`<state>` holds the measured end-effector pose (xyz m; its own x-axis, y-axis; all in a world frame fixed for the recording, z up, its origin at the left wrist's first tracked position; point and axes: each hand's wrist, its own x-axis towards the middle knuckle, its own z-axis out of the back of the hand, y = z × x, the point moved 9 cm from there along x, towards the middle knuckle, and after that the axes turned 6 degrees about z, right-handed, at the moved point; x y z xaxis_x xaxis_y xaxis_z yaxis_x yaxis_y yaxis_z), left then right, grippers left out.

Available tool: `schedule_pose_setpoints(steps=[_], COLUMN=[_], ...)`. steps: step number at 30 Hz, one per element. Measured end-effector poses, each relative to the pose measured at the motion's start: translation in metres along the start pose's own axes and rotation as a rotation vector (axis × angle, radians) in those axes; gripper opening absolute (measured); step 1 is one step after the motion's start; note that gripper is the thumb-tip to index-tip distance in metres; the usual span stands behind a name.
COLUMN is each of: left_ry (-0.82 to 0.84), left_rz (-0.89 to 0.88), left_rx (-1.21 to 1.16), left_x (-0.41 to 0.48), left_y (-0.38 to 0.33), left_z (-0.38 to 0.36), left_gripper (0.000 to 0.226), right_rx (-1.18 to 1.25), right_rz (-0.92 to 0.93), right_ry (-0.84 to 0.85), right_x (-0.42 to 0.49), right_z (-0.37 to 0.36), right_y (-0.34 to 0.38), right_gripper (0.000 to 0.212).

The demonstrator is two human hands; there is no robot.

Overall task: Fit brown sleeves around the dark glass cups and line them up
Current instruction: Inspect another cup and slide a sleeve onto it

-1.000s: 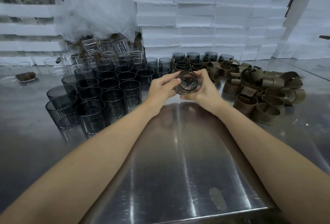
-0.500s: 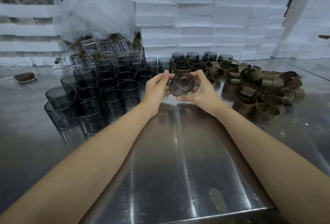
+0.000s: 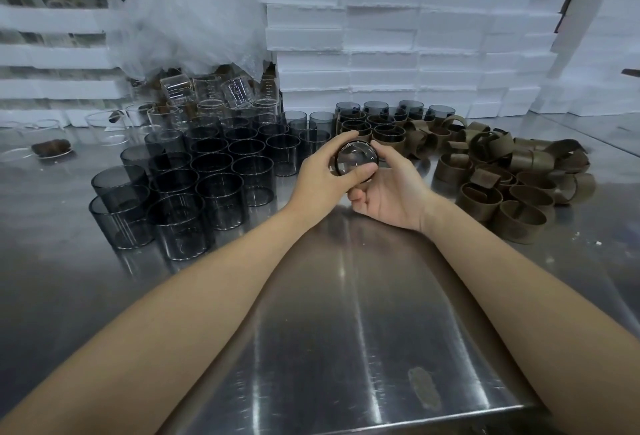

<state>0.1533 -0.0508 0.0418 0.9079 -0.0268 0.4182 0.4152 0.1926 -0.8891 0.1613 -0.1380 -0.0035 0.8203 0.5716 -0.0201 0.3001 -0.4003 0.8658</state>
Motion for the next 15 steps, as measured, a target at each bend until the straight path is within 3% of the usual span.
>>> schedule_pose_setpoints(steps=[7,10,15], left_ry=[-0.091,-0.111,-0.091], left_rz=[-0.013,-0.017,0.034], left_rx=[-0.036,-0.017,-0.041], left_x=[0.0011,0.0021,0.0015], left_y=[-0.004,-0.0022,0.0019], left_z=[0.0058,0.0077,0.0049], left_gripper=[0.014,0.016,0.038], right_rx=[-0.074,-0.096,-0.123], right_rz=[-0.065,-0.086,-0.105], right_ry=[0.058,0.055,0.053], right_x=[-0.0025,-0.0037,-0.0049], right_z=[-0.0049,-0.0054,-0.005], right_y=[-0.005,-0.0074,-0.0091], right_gripper=[0.05,0.047,0.049])
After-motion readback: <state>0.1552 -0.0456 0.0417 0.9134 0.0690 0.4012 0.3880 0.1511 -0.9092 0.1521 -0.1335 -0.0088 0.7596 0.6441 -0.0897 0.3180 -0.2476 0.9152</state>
